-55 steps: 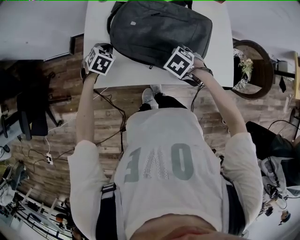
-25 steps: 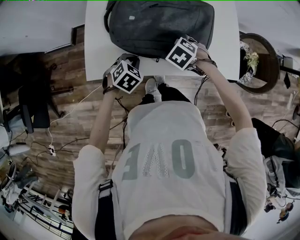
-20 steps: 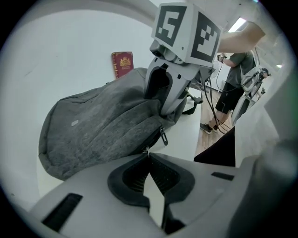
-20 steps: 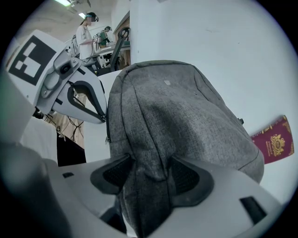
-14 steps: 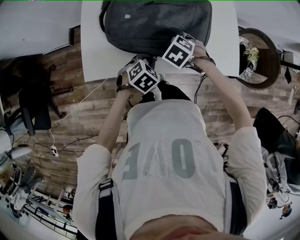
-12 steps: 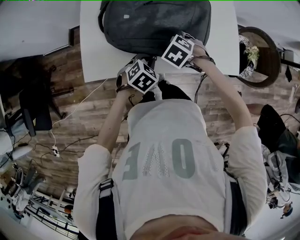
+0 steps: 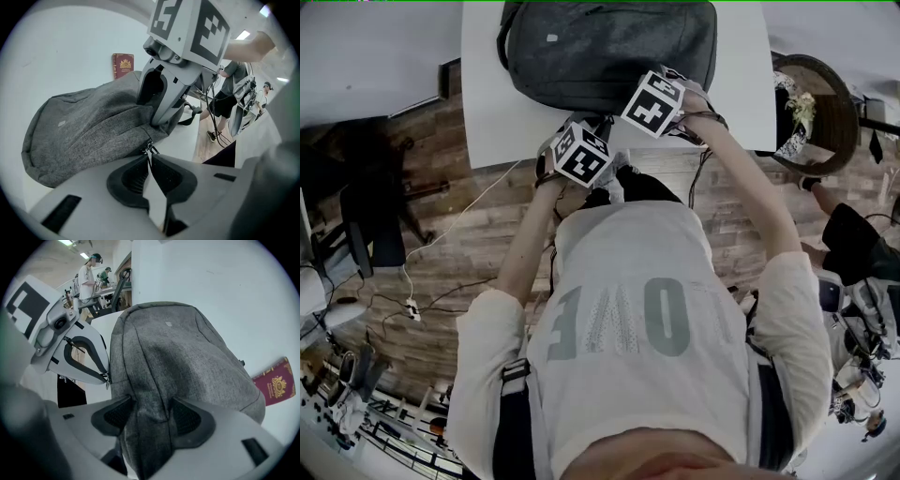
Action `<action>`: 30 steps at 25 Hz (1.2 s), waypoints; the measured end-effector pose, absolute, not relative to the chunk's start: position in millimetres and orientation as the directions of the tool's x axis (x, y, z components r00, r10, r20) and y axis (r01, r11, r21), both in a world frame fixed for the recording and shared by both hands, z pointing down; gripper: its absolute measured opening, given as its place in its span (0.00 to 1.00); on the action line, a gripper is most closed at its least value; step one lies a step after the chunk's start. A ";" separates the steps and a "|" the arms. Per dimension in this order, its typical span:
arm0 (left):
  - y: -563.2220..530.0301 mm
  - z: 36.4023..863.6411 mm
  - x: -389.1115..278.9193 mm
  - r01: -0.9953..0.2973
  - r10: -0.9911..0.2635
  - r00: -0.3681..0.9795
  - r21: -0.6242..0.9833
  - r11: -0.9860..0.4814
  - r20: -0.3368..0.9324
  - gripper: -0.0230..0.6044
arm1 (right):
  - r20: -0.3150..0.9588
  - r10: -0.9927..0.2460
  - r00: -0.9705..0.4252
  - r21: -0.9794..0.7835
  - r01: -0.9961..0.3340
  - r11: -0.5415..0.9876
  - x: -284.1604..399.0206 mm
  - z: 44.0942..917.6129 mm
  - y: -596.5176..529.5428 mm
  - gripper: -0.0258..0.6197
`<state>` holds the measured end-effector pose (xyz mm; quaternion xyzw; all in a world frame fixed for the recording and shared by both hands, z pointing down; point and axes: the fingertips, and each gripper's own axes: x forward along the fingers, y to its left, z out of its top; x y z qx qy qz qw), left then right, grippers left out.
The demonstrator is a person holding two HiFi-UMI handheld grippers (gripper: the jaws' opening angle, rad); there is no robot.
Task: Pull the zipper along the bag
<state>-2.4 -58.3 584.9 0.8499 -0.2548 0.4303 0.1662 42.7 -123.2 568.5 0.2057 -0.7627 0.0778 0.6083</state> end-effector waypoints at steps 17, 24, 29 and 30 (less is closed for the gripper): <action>-140.2 385.4 -67.0 -0.838 -0.765 0.473 -0.046 -0.544 0.437 0.09 | 0.688 -0.578 -0.439 0.192 -0.658 0.728 60.8 407.0 -160.8 0.38; -149.3 258.9 -73.8 -0.935 -0.934 0.353 0.003 -0.354 0.057 0.09 | 0.308 -0.812 -0.496 0.135 -0.822 0.554 53.3 306.6 -158.4 0.23; -130.5 228.1 -75.1 -0.945 -0.940 0.323 0.023 -0.327 -0.107 0.08 | 0.115 -0.883 -0.454 0.084 -0.882 0.464 57.4 274.9 -142.7 0.17; -126.5 225.4 -75.6 -0.946 -0.938 0.317 0.017 -0.323 -0.137 0.08 | 0.084 -0.892 -0.445 0.074 -0.890 0.451 59.7 271.0 -138.5 0.15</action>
